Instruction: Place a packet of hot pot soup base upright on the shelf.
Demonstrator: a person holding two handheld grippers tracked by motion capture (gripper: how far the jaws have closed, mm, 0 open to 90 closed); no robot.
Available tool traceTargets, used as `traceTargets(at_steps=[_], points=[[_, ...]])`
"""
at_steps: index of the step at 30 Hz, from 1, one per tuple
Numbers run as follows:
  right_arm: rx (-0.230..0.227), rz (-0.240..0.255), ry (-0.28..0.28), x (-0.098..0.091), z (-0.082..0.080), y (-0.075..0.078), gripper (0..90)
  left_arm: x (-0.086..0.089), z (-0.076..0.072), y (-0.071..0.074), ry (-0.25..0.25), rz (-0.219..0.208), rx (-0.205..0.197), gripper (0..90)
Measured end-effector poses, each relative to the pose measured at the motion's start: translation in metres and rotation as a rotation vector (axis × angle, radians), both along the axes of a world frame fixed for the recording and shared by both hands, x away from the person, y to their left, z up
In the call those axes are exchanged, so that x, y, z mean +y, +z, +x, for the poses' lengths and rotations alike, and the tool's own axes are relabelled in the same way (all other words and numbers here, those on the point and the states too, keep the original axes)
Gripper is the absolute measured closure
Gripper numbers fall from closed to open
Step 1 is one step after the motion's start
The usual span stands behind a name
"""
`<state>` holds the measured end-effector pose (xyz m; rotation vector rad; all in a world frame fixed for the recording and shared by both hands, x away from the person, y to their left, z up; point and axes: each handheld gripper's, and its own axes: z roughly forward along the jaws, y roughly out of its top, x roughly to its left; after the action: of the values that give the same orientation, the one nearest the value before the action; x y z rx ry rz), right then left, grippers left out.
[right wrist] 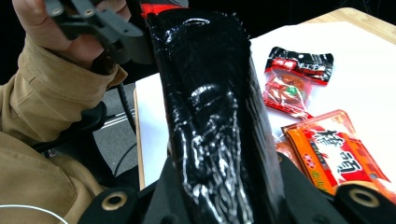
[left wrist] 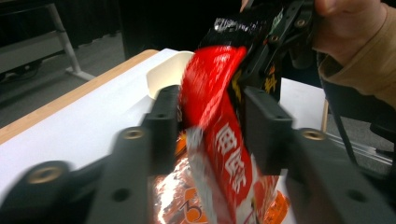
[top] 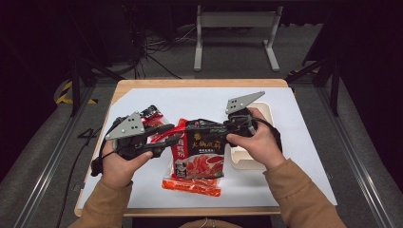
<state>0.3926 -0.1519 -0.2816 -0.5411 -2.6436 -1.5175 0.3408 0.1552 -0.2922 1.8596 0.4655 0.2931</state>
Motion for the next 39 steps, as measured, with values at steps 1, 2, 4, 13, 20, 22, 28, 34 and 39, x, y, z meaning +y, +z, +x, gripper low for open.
traceTargets(at_steps=[1, 2, 4, 13, 20, 22, 28, 34, 39], points=[[0.001, -0.001, -0.004, -0.002, 0.001, 0.002, 83.1, 0.002, 0.001, 0.001, 0.004, -0.004, -0.002, 50.3], [0.001, -0.001, -0.004, -0.002, 0.001, 0.002, 83.1, 0.002, 0.001, 0.001, 0.004, -0.004, -0.002, 46.5], [-0.006, 0.003, -0.017, -0.005, 0.003, 0.007, 83.1, 0.005, 0.002, 0.001, 0.015, -0.009, 0.001, 42.6], [-0.086, 0.03, -0.087, -0.024, 0.012, 0.028, 83.0, 0.015, 0.012, -0.005, 0.072, 0.018, 0.017, 29.5], [-0.15, 0.004, -0.131, -0.035, 0.019, 0.041, 82.9, 0.022, 0.021, -0.013, 0.117, 0.025, 0.034, 25.8], [-0.16, 0.008, -0.151, -0.04, 0.022, 0.045, 82.8, 0.025, 0.024, -0.015, 0.135, 0.032, 0.042, 24.8], [-0.178, 0.017, -0.198, -0.055, 0.031, 0.051, 82.8, 0.03, 0.03, -0.022, 0.184, 0.048, 0.069, 23.1], [-0.204, 0.01, -0.238, -0.071, 0.041, 0.054, 82.7, 0.036, 0.034, -0.028, 0.216, 0.046, 0.087, 21.3], [-0.209, 0.007, -0.265, -0.084, 0.048, 0.054, 82.7, 0.042, 0.037, -0.033, 0.241, 0.049, 0.095, 21.1]])
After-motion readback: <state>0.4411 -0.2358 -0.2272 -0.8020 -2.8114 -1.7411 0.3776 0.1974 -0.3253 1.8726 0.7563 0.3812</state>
